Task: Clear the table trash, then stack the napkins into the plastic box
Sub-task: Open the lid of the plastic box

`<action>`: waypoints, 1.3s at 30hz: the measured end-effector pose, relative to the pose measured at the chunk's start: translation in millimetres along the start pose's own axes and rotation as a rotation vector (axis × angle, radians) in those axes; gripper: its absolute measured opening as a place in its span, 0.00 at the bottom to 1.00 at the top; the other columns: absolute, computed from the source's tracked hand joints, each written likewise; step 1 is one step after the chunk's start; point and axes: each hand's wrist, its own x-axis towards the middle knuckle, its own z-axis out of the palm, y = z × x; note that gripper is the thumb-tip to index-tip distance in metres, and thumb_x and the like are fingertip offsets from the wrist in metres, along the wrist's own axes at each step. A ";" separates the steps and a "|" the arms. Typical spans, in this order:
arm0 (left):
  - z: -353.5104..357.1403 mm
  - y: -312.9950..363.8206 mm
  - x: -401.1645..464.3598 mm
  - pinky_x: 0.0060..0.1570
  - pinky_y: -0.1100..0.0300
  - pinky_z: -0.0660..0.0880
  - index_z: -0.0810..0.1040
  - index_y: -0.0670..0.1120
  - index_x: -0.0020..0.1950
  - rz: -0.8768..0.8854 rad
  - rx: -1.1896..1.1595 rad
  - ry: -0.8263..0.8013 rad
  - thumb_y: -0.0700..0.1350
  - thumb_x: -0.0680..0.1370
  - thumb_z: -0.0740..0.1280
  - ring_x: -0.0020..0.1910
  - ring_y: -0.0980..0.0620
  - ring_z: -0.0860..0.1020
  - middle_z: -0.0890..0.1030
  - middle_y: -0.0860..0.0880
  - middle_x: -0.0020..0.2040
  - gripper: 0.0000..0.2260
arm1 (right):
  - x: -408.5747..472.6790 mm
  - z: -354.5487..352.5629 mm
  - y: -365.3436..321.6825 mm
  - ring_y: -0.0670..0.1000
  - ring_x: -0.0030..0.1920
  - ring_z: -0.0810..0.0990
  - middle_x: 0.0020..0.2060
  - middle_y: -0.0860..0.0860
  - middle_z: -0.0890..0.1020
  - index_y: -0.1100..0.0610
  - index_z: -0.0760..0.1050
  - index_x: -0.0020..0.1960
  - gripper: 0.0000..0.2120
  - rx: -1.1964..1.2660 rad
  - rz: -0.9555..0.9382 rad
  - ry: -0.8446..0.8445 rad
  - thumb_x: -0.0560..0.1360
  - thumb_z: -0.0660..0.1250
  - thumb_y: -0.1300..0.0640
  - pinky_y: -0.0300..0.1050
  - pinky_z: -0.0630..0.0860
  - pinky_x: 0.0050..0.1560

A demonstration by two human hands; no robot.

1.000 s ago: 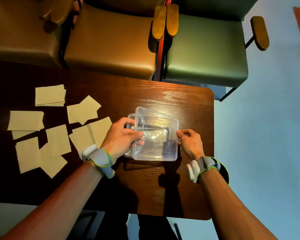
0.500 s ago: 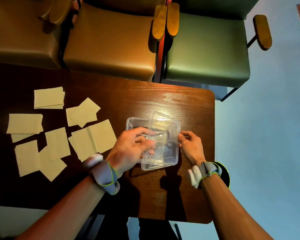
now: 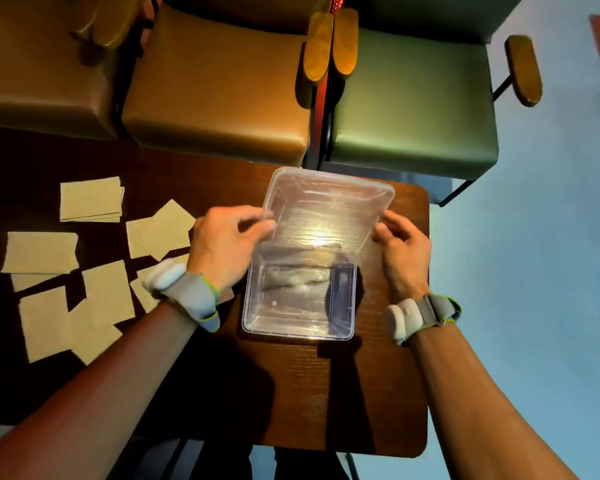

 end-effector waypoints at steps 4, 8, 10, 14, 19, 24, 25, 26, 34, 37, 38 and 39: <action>-3.8 -2.0 32.8 0.51 0.58 0.73 0.85 0.47 0.60 0.177 0.219 0.143 0.46 0.78 0.71 0.51 0.42 0.79 0.80 0.42 0.49 0.11 | 17.4 12.9 -23.4 0.52 0.48 0.84 0.49 0.57 0.85 0.61 0.81 0.61 0.13 0.431 0.097 0.052 0.79 0.64 0.66 0.38 0.77 0.46; -1.6 -11.9 53.4 0.49 0.61 0.68 0.83 0.45 0.63 0.251 0.277 0.102 0.42 0.80 0.68 0.51 0.40 0.80 0.82 0.41 0.49 0.12 | 29.7 20.1 -26.8 0.52 0.48 0.85 0.43 0.54 0.86 0.56 0.85 0.41 0.10 0.623 0.151 -0.031 0.76 0.66 0.60 0.42 0.77 0.44; 1.5 -22.0 60.0 0.53 0.65 0.70 0.81 0.42 0.66 0.243 0.264 0.049 0.37 0.80 0.66 0.55 0.40 0.81 0.83 0.41 0.54 0.15 | 36.7 21.2 -22.5 0.52 0.47 0.83 0.46 0.56 0.86 0.59 0.84 0.45 0.10 0.633 0.154 -0.040 0.78 0.65 0.58 0.45 0.78 0.48; 13.4 -46.6 77.3 0.62 0.62 0.77 0.78 0.42 0.69 0.065 -0.003 -0.105 0.26 0.76 0.56 0.64 0.49 0.79 0.80 0.45 0.65 0.26 | 54.2 24.1 -4.8 0.48 0.46 0.83 0.46 0.54 0.87 0.61 0.84 0.50 0.06 0.345 0.064 -0.009 0.74 0.71 0.64 0.42 0.81 0.52; 40.1 -73.8 102.2 0.72 0.49 0.70 0.75 0.46 0.71 -0.173 -0.152 -0.208 0.28 0.76 0.57 0.69 0.53 0.75 0.79 0.47 0.67 0.27 | 78.8 39.7 24.8 0.48 0.49 0.83 0.46 0.52 0.86 0.60 0.84 0.55 0.12 -0.028 0.019 0.012 0.73 0.70 0.68 0.44 0.80 0.58; 65.7 -97.0 123.0 0.73 0.51 0.68 0.67 0.44 0.74 -0.267 -0.155 -0.344 0.29 0.77 0.58 0.72 0.54 0.72 0.74 0.46 0.72 0.26 | 102.7 55.4 53.9 0.50 0.49 0.83 0.47 0.52 0.87 0.56 0.85 0.54 0.13 -0.218 0.111 -0.006 0.73 0.68 0.64 0.51 0.80 0.61; 69.9 -100.8 125.7 0.74 0.46 0.67 0.66 0.45 0.75 -0.287 -0.149 -0.368 0.30 0.76 0.58 0.73 0.51 0.71 0.74 0.46 0.73 0.27 | 105.1 58.0 58.0 0.51 0.49 0.84 0.46 0.51 0.86 0.55 0.86 0.54 0.13 -0.235 0.142 -0.013 0.73 0.68 0.63 0.52 0.80 0.61; 74.4 -105.5 128.6 0.74 0.44 0.66 0.64 0.46 0.76 -0.308 -0.134 -0.393 0.34 0.75 0.59 0.74 0.49 0.70 0.73 0.46 0.74 0.28 | 107.7 60.1 61.6 0.52 0.50 0.84 0.45 0.51 0.86 0.55 0.86 0.53 0.13 -0.239 0.176 -0.024 0.72 0.68 0.62 0.52 0.80 0.61; 91.4 -132.5 142.4 0.70 0.41 0.70 0.64 0.52 0.74 -0.368 0.008 -0.528 0.46 0.68 0.59 0.70 0.42 0.73 0.75 0.46 0.71 0.32 | 115.5 67.8 76.5 0.58 0.55 0.83 0.55 0.56 0.86 0.55 0.82 0.61 0.17 -0.357 0.292 -0.130 0.75 0.63 0.62 0.50 0.79 0.62; 91.1 -119.2 138.5 0.68 0.41 0.71 0.62 0.50 0.75 -0.345 0.071 -0.544 0.47 0.69 0.59 0.69 0.41 0.74 0.76 0.45 0.69 0.32 | 114.7 68.2 76.9 0.57 0.55 0.83 0.54 0.55 0.85 0.55 0.82 0.60 0.17 -0.390 0.302 -0.155 0.75 0.62 0.63 0.49 0.79 0.62; 91.7 -116.4 138.4 0.68 0.41 0.71 0.62 0.50 0.75 -0.338 0.086 -0.545 0.48 0.69 0.58 0.69 0.41 0.74 0.76 0.45 0.70 0.32 | 114.5 68.8 76.7 0.57 0.55 0.83 0.54 0.55 0.85 0.56 0.82 0.60 0.17 -0.399 0.304 -0.165 0.75 0.62 0.63 0.50 0.79 0.62; 91.7 -113.4 138.6 0.68 0.42 0.71 0.62 0.49 0.75 -0.327 0.097 -0.545 0.48 0.69 0.57 0.70 0.41 0.73 0.75 0.44 0.70 0.32 | 114.6 69.0 75.9 0.58 0.55 0.83 0.52 0.55 0.85 0.56 0.82 0.60 0.16 -0.409 0.305 -0.173 0.75 0.62 0.63 0.50 0.79 0.62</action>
